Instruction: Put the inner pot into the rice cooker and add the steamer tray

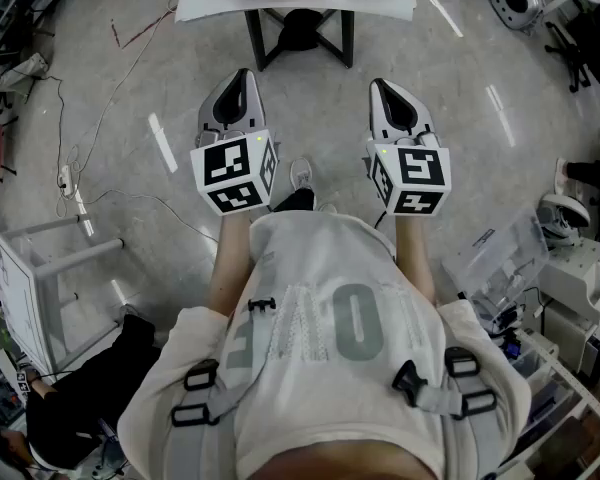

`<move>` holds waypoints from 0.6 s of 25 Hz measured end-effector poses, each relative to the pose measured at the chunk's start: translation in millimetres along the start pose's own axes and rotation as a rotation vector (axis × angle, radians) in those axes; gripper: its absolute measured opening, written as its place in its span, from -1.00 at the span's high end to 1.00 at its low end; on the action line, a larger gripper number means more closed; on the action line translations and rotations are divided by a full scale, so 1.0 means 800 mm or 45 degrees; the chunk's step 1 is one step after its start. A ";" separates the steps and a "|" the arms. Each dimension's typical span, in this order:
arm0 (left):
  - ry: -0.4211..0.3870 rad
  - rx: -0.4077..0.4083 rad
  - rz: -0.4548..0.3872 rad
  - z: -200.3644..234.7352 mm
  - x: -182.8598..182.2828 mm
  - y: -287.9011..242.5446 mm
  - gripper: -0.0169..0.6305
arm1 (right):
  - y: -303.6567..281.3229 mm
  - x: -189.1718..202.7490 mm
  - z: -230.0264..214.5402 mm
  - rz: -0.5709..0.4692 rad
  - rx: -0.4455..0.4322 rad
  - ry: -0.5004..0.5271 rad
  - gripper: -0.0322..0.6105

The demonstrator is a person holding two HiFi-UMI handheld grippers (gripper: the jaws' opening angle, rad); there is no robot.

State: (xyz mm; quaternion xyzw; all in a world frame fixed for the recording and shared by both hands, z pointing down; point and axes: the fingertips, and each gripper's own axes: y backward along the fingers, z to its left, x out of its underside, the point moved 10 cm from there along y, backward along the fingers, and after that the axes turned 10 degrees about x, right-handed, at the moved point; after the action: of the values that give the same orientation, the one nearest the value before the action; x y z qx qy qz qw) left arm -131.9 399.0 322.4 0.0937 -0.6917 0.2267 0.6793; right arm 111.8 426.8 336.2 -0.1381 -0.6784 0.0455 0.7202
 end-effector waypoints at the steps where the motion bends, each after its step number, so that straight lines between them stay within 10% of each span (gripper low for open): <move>1: 0.003 0.000 0.001 0.003 -0.001 -0.003 0.88 | -0.002 -0.001 0.000 0.002 0.000 0.002 0.88; 15: 0.033 0.020 0.032 0.037 0.003 -0.046 0.88 | -0.055 -0.006 0.003 0.013 -0.046 -0.025 0.88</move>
State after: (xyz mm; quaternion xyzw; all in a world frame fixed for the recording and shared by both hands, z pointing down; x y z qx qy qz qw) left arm -142.4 353.6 332.0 0.0873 -0.6822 0.2418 0.6844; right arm 103.4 383.4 343.1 -0.1541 -0.6854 0.0381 0.7106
